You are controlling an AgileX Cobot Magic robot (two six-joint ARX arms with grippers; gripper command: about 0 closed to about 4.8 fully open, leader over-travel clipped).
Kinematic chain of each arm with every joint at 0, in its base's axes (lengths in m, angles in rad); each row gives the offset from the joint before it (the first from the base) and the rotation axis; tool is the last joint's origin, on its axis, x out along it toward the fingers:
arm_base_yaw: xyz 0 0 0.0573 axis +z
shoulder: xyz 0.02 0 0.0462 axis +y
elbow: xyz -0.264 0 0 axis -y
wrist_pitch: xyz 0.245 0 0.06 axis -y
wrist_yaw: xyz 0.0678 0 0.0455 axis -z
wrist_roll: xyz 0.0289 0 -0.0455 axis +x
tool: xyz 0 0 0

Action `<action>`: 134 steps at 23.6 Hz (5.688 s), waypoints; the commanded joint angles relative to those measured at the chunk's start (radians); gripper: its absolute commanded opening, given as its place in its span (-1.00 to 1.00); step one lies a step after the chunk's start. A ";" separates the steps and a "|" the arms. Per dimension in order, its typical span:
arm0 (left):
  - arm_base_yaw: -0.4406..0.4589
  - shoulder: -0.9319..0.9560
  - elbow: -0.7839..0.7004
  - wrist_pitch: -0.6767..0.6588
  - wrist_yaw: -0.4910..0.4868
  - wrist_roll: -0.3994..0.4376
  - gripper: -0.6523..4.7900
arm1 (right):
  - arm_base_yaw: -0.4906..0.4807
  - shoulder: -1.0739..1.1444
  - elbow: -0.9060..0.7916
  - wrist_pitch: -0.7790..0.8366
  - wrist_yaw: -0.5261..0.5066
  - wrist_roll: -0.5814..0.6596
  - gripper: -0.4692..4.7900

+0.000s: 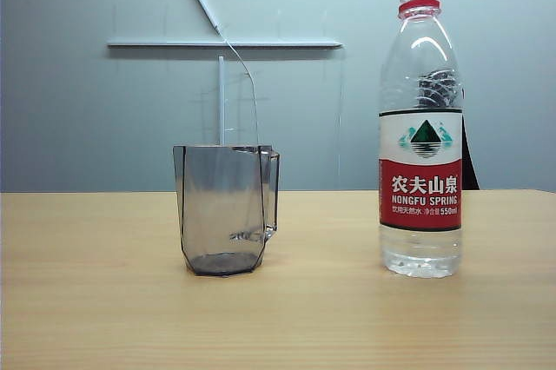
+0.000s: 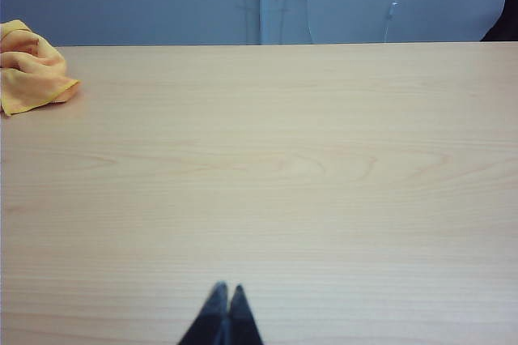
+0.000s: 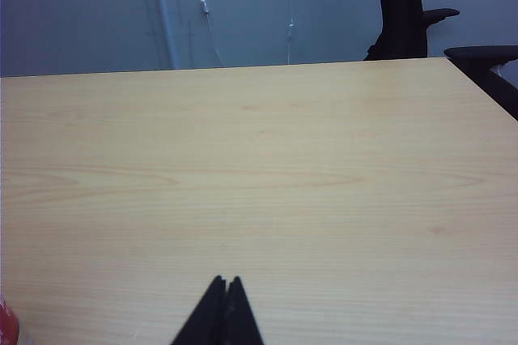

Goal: Pick up the mineral water bottle on the table and pour water into the mug until it's half full.

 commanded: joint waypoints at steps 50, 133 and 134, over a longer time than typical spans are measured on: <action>-0.528 0.124 0.002 0.013 0.001 -0.003 -0.77 | 0.648 1.172 0.001 1.125 0.238 -0.011 1.00; -0.524 0.002 0.002 0.013 0.001 -0.003 -0.77 | 0.855 1.468 0.508 0.675 0.933 -1.073 0.04; -0.524 0.002 0.002 0.013 0.001 -0.003 -0.77 | 0.866 1.464 0.508 0.678 0.941 -1.088 0.04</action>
